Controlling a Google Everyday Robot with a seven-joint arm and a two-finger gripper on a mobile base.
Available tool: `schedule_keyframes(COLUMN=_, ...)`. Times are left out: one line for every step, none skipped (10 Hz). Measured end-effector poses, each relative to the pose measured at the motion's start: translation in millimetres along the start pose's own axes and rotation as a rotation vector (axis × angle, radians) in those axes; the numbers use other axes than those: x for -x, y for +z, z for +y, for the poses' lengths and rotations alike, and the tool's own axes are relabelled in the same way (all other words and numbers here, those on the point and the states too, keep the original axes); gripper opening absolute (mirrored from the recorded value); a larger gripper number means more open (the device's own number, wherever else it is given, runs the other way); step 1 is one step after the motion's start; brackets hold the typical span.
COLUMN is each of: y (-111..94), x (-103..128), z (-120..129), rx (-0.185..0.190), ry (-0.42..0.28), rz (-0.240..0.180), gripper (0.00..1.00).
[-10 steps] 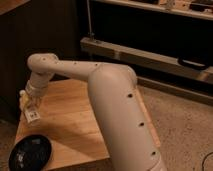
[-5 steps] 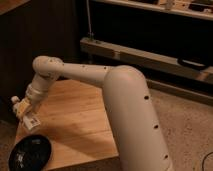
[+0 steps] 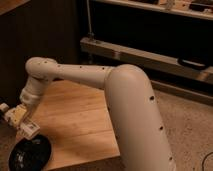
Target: Place the bottle in the ceramic bowl
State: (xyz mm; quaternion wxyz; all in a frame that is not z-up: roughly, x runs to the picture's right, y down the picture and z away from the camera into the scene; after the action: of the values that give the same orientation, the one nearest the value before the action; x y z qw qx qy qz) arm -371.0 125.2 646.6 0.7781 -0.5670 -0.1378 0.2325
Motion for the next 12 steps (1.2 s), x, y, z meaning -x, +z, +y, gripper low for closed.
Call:
schedule_keyframes(y=0, x=-3, z=4, rx=-0.016, ry=-0.028, rz=-0.005, gripper=0.0)
schedule_keyframes(y=0, x=-7, z=9, rx=-0.028, ry=-0.05, rz=-0.01, gripper=0.0)
schedule_keyframes(y=1, x=-13, z=12, rx=-0.039, ry=-0.068, rz=-0.016, gripper=0.0)
schedule_keyframes(y=4, x=-18, z=13, rx=-0.042, ry=-0.074, rz=-0.02, gripper=0.0)
schedule_keyframes(y=9, x=-23, z=14, rx=-0.048, ry=-0.081, rz=-0.024, gripper=0.0)
schedule_keyframes(y=13, x=-25, z=13, rx=-0.054, ry=-0.085, rz=-0.026, gripper=0.0)
schedule_keyframes(y=21, x=-27, z=16, rx=-0.059, ry=-0.096, rz=-0.024, gripper=0.0)
schedule_keyframes(y=30, x=-27, z=21, rx=-0.061, ry=-0.114, rz=-0.014, gripper=0.0)
schedule_keyframes(y=38, x=-28, z=25, rx=-0.063, ry=-0.132, rz=-0.003, gripper=0.0)
schedule_keyframes(y=46, x=-29, z=30, rx=-0.059, ry=-0.158, rz=0.009, gripper=0.0)
schedule_keyframes(y=52, x=-30, z=33, rx=-0.056, ry=-0.176, rz=0.02, gripper=0.0)
schedule_keyframes(y=56, x=-31, z=34, rx=-0.054, ry=-0.187, rz=0.03, gripper=0.0)
